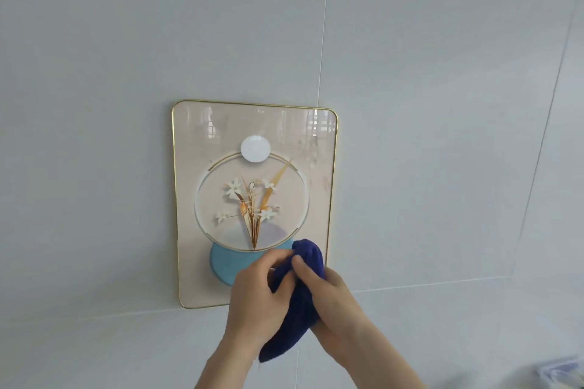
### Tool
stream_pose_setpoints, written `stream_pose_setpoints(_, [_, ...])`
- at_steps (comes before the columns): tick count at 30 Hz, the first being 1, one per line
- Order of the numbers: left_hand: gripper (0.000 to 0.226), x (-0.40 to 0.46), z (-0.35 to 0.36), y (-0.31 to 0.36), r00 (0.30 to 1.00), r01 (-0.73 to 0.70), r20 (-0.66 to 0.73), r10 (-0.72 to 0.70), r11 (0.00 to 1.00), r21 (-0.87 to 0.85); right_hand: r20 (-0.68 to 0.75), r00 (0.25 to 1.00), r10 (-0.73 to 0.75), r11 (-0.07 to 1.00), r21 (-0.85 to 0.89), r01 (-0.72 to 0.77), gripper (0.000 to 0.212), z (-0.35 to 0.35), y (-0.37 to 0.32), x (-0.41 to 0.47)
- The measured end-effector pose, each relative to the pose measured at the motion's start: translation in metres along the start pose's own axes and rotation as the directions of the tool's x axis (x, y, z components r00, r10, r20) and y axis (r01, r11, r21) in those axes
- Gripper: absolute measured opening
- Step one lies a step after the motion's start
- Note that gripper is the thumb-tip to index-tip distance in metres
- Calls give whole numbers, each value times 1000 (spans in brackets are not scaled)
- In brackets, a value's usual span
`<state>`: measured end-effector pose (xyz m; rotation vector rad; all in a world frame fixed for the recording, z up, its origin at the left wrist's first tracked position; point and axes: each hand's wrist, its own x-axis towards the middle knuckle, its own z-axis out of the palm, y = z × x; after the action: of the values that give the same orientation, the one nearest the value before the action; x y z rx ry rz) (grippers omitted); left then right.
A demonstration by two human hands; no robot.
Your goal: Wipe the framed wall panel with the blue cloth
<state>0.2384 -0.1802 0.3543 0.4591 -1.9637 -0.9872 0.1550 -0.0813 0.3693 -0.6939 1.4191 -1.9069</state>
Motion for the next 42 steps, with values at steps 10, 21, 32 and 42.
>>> stream_pose_setpoints(10, [56, 62, -12, -5, 884, -313, -188, 427, 842, 438, -339, 640, -690, 716, -451, 533, 16, -4, -104, 55])
stream_pose_setpoints(21, [70, 129, 5, -21, 832, -318, -36, 553, 530, 786, 137, 263, -955, 46, -807, 588, 76, 14, -141, 140])
stream_pose_setpoints(32, [69, 141, 11, -40, 790, -275, -67, 609, 449, 850, 308, 154, -939, -177, -816, 551, 44, -31, -84, 178])
stream_pose_setpoints(42, [65, 142, 13, -37, 770, -293, -88, 632, 472, 831, 403, 161, -901, -299, -846, 441, 45, -52, -54, 167])
